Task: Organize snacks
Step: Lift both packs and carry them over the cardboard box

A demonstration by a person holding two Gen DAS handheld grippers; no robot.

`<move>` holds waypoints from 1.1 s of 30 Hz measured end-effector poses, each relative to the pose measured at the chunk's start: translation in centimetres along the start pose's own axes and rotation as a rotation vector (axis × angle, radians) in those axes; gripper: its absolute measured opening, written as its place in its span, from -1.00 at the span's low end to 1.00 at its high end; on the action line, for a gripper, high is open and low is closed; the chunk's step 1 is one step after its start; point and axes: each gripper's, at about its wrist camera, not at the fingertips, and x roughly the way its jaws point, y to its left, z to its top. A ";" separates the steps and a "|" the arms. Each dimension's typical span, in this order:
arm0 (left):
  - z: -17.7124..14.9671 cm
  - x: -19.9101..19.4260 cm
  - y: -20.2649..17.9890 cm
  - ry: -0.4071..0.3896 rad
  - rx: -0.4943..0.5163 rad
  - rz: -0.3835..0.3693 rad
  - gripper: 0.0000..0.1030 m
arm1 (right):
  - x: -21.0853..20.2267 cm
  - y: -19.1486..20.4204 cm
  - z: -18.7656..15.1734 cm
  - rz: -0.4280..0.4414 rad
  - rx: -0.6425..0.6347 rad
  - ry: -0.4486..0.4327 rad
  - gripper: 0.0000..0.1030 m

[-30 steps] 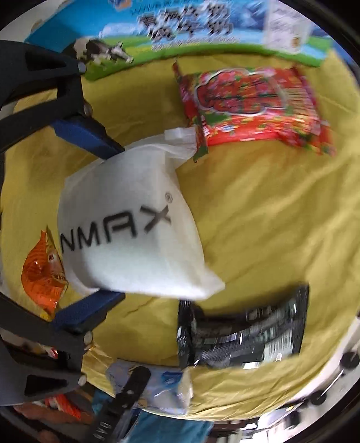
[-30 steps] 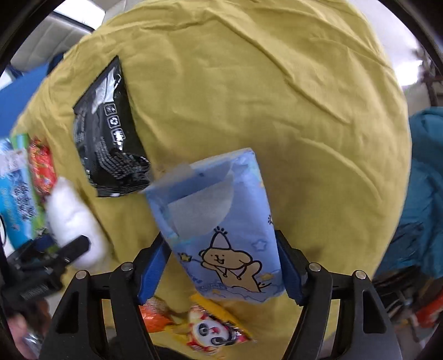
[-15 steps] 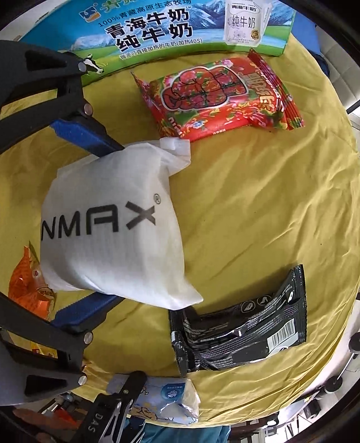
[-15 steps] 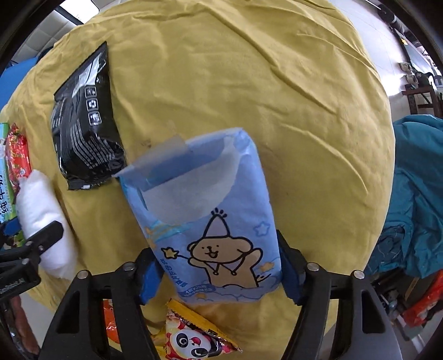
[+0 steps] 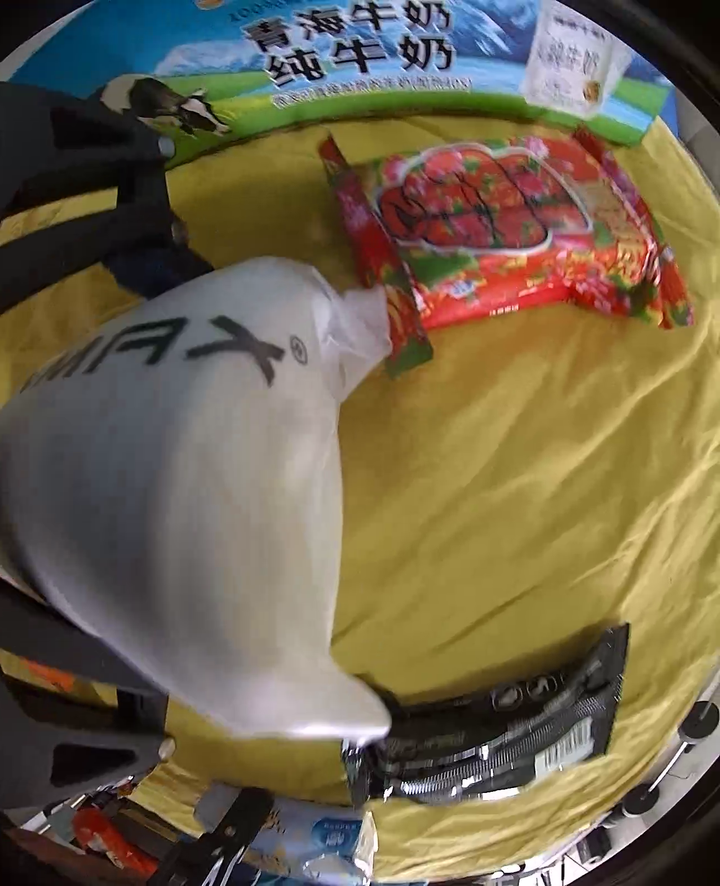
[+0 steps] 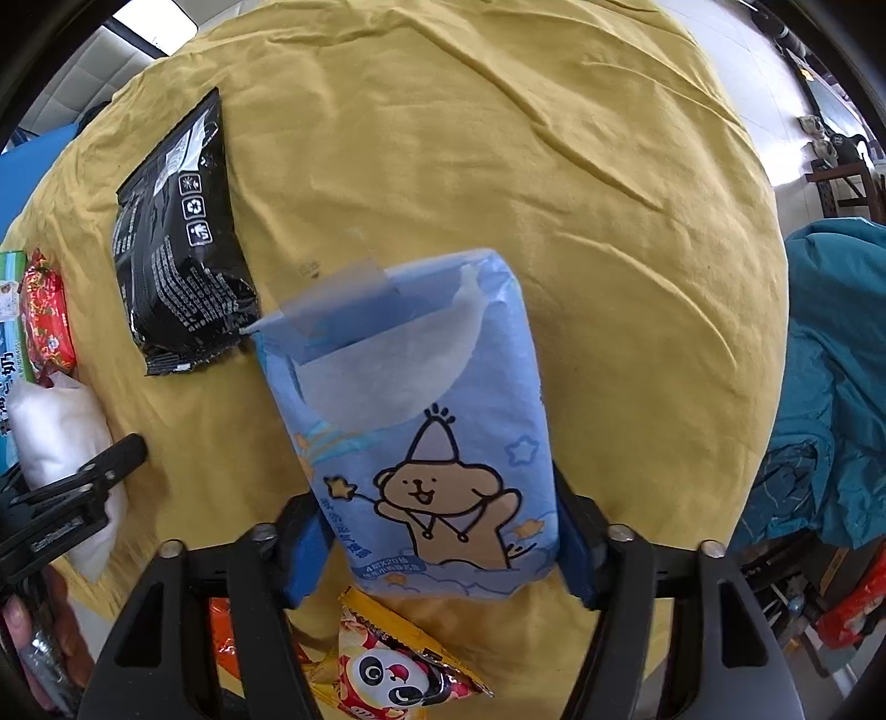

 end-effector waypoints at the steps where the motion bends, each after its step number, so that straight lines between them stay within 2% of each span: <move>1: -0.4 -0.3 0.3 0.002 0.003 -0.022 0.50 | -0.2 0.2 -0.1 0.001 0.000 -0.004 0.24; 2: -0.7 -0.5 0.3 0.005 0.010 -0.029 0.42 | -0.2 -0.1 0.5 0.001 0.000 -0.005 0.20; 9: -4.6 -4.0 -0.7 -0.052 0.048 -0.027 0.25 | -1.6 -1.2 -1.7 0.017 0.031 -0.032 -0.06; 12: -5.9 -6.4 -1.2 -0.107 0.069 -0.012 0.22 | -2.3 -1.1 -2.6 0.032 0.041 -0.048 -0.07; 16: -7.3 -9.6 0.0 -0.157 0.087 -0.030 0.19 | -3.7 -0.7 -4.1 0.056 0.048 -0.073 -0.07; 21: -10.0 -15.1 -1.5 -0.222 0.107 -0.024 0.13 | -6.2 0.2 -6.7 0.079 0.036 -0.111 -0.08; 25: -9.4 -19.2 -1.4 -0.267 0.106 -0.040 0.12 | -8.7 2.1 -8.7 0.108 0.003 -0.146 -0.08; 26: -9.6 -20.3 -0.8 -0.282 0.106 -0.044 0.12 | -9.6 2.9 -9.5 0.121 -0.010 -0.159 -0.08; 27: -9.8 -20.5 -1.9 -0.292 0.106 -0.046 0.12 | -10.2 3.5 -9.8 0.129 -0.021 -0.169 -0.08; 28: -10.6 -21.8 -0.9 -0.306 0.103 -0.054 0.12 | -11.0 4.2 -9.6 0.134 -0.029 -0.176 -0.09; 30: -9.6 -22.0 -3.2 -0.319 0.099 -0.065 0.11 | -12.4 6.1 -10.4 0.156 -0.049 -0.202 -0.09; 33: -9.6 -23.1 -1.7 -0.335 0.076 -0.099 0.11 | -14.4 9.2 -10.9 0.192 -0.080 -0.230 -0.09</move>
